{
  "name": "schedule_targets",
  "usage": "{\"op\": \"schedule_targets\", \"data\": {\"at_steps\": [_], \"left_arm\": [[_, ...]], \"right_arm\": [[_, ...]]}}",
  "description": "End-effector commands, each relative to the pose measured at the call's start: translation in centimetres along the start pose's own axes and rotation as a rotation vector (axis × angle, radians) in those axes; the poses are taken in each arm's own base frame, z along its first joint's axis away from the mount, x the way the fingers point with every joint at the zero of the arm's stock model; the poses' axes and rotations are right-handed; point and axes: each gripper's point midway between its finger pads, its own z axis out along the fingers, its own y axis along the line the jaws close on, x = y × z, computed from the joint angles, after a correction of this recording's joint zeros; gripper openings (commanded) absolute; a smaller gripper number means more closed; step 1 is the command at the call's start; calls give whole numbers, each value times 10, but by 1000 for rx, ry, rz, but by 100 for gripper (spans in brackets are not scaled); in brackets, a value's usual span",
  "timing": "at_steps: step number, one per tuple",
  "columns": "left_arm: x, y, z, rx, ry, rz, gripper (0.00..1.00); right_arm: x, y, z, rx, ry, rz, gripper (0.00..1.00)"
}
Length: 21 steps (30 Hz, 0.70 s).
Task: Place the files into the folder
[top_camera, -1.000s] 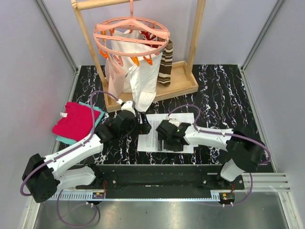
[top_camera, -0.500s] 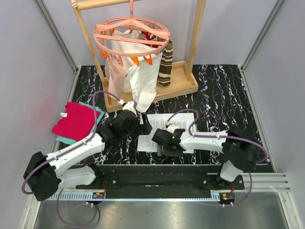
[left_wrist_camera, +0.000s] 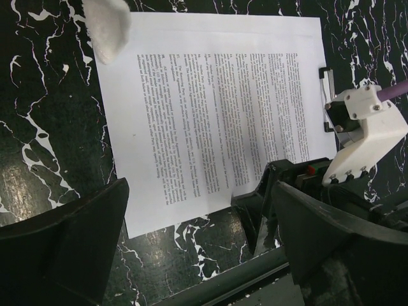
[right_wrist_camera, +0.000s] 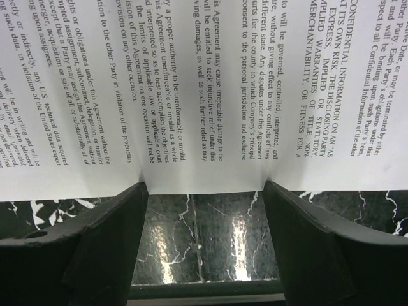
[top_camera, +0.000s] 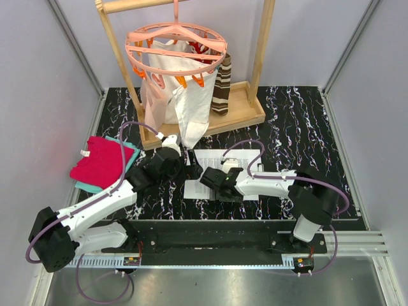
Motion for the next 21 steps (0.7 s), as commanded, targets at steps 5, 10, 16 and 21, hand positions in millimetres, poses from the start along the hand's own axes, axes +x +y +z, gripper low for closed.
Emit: {"op": "schedule_targets", "data": {"at_steps": [5,10,16,21], "left_arm": [[-17,-11,-8,41,-59,-10,99],[-14,-17,-4,62,-33,6,99],[-4,-38,6,153,52,58,99],[17,-42,33,143,165,56,99]], "right_arm": [[-22,-8,10,81,-78,-33,82],[-39,-10,0,63,-90,-30,83],[-73,-39,-46,-34,-133,22,100],[-105,-86,-55,-87,-166,10,100]]}}
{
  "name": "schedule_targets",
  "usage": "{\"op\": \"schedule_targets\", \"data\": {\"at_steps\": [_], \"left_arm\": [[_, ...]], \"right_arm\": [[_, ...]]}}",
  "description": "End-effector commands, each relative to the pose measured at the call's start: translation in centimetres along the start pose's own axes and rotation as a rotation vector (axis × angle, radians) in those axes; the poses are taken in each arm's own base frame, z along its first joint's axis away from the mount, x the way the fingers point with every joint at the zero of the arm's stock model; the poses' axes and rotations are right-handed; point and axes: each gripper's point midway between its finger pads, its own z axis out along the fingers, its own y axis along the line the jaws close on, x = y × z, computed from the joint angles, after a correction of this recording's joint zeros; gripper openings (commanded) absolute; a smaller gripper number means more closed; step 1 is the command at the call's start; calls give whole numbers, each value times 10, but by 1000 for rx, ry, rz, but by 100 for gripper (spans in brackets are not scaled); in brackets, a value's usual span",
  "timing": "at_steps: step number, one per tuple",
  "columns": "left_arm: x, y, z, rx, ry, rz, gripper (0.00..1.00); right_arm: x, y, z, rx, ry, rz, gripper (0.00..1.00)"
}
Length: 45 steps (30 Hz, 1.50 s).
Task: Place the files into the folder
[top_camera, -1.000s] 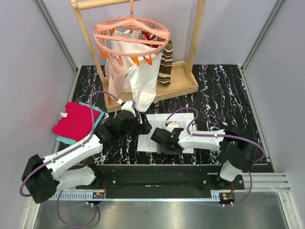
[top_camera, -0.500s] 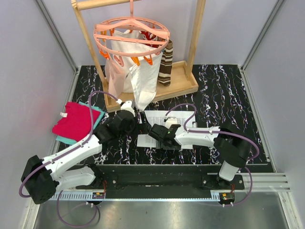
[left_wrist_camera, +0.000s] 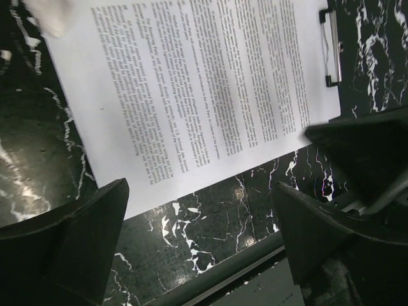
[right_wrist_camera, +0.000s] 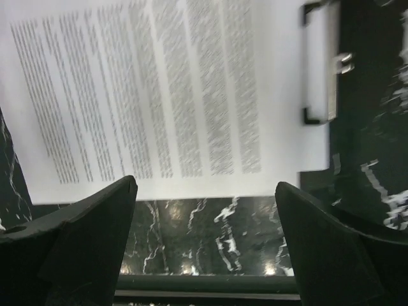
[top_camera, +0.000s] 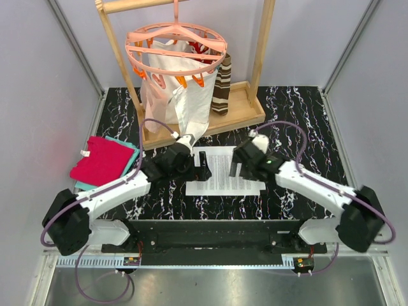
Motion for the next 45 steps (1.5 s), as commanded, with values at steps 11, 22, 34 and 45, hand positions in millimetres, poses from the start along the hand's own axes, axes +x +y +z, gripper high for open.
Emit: {"op": "schedule_targets", "data": {"at_steps": [11,22,34,45], "left_arm": [[3,-42,59,75,150,20,99],[6,-37,79,38,167,34,99],[4,-28,70,32,151,38,99],[7,-30,69,54,158,23,99]], "right_arm": [[-79,-105,50,-188,105,191,85],[-62,-110,92,-172,165,184,67],[-55,-118,100,-123,209,183,46],[-77,-118,73,-89,141,104,58]]}}
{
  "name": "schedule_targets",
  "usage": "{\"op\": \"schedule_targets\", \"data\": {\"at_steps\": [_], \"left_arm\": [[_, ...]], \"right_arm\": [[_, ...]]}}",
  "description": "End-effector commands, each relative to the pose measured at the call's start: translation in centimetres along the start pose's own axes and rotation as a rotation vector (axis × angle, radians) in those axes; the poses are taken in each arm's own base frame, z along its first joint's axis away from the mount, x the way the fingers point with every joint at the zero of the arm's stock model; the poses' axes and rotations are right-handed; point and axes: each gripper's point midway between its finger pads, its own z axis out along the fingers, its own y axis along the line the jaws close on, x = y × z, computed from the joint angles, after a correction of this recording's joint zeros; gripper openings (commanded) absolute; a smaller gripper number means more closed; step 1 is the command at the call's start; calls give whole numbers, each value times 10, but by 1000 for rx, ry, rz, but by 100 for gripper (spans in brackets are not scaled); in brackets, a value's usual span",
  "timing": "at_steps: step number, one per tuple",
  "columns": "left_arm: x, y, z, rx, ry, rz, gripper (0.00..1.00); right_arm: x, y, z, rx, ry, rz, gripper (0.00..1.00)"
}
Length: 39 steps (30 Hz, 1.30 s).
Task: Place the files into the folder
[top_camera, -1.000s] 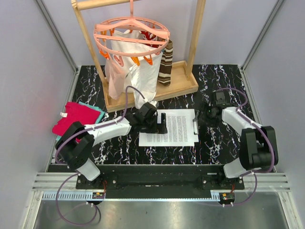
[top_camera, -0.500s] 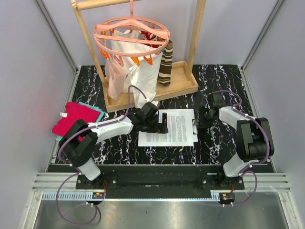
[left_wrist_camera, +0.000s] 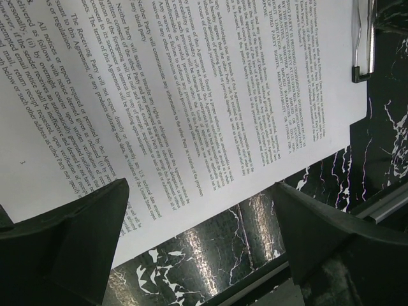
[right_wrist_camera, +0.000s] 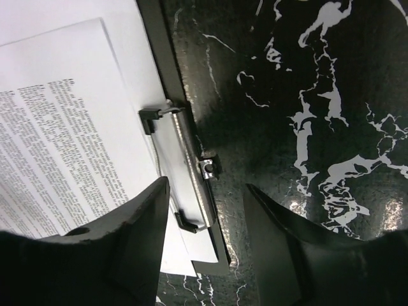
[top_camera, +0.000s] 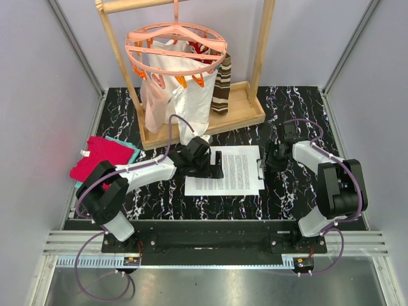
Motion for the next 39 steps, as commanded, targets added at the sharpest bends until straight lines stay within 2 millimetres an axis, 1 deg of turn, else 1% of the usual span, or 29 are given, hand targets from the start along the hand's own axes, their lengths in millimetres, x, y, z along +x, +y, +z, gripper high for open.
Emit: {"op": "schedule_targets", "data": {"at_steps": [1,4,9,13,14,15,22,25,29,31,33,36,39], "left_arm": [[-12,-13,-9,62,-46,5,99],[-12,-14,-10,64,-48,4,99],[-11,-12,-11,62,-50,7,99],[-11,-10,-12,57,-54,9,99],[-11,-10,-12,57,-52,9,99],[-12,-10,-12,57,-53,9,99],[-11,-10,-12,59,-50,8,99],[-11,-10,-13,60,-53,8,99],[-11,-9,-13,59,-56,9,99],[-11,-8,-13,57,-56,7,99],[-11,-8,-13,58,-55,5,99],[-8,-7,-11,59,-48,2,99],[-9,-10,-12,68,-49,0,99]], "right_arm": [[-22,16,-21,-29,-76,-63,56],[-21,21,-16,-43,-67,-76,50],[-19,26,-4,-53,-33,-77,50],[-17,27,3,-51,-18,-88,46],[-16,27,4,-50,-13,-95,43],[-16,27,6,-46,-11,-95,42],[-12,25,11,-22,5,-105,40],[-15,30,6,-21,-18,-113,40],[-23,34,-10,-8,-40,-127,41],[-30,37,-18,0,-68,-140,43],[-30,40,-24,-2,-70,-149,44],[-31,43,-23,-14,-66,-158,47],[-27,44,-14,-19,-35,-162,52]]}}
